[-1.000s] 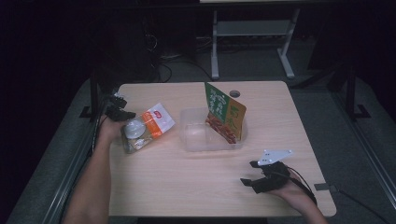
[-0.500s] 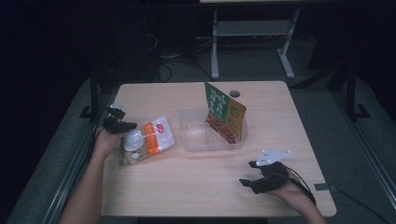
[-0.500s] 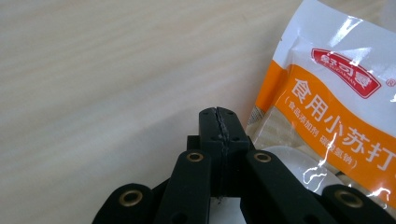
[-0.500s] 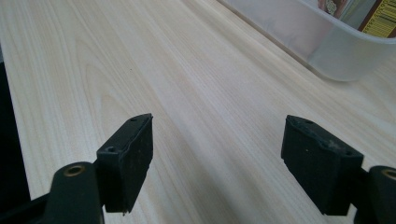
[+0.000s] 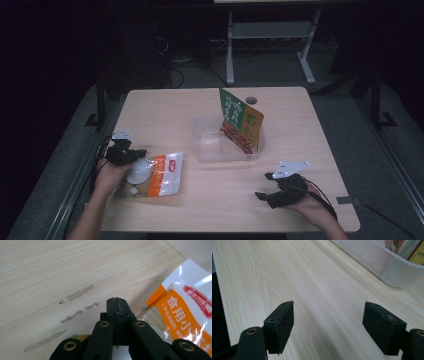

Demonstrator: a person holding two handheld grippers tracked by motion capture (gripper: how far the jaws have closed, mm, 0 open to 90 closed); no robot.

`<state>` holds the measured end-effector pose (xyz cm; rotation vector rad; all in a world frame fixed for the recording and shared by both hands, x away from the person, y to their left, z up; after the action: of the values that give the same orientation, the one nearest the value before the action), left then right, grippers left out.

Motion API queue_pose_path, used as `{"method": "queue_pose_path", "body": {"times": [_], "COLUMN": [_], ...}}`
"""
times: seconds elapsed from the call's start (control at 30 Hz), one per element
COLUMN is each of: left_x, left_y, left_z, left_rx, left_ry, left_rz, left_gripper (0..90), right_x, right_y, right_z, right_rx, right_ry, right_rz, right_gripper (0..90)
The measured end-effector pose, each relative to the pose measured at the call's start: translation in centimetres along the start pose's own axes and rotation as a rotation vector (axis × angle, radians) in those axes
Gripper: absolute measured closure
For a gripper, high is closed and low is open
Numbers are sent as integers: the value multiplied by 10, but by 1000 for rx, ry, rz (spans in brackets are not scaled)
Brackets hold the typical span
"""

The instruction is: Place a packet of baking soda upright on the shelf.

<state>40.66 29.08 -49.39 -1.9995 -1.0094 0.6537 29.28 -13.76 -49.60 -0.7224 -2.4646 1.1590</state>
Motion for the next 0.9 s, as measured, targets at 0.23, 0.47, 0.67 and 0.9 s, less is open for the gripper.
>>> {"method": "queue_pose_path", "body": {"times": [0.23,0.47,0.67,0.9], "left_x": [18,22,13,-7], "left_y": [-39,-33,-20,-19], "left_z": [24,52,52,63], "left_rx": [-69,-25,31,70], "left_ry": [-38,-54,3,22], "left_rz": [-65,-46,-48,-23], "left_gripper": [898,898,899,899], "right_x": [-2,0,-1,-1], "right_y": [-3,0,0,-2], "right_z": [2,0,0,0], "right_rx": [-5,2,5,0], "right_ry": [8,-3,-4,-6], "right_rz": [4,3,5,4], "right_gripper": [246,246,246,246]}}
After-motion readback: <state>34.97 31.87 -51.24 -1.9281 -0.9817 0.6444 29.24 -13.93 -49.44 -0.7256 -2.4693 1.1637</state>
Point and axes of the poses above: each handheld gripper's, and its own axes: y roughly forward along the jaws, z roughly out of its underside, x roughly to its left, the point moved 8 cm from there along y, roughly forward along the jaws, and after that the axes turned 8 degrees about x, right-handed, at the moved point
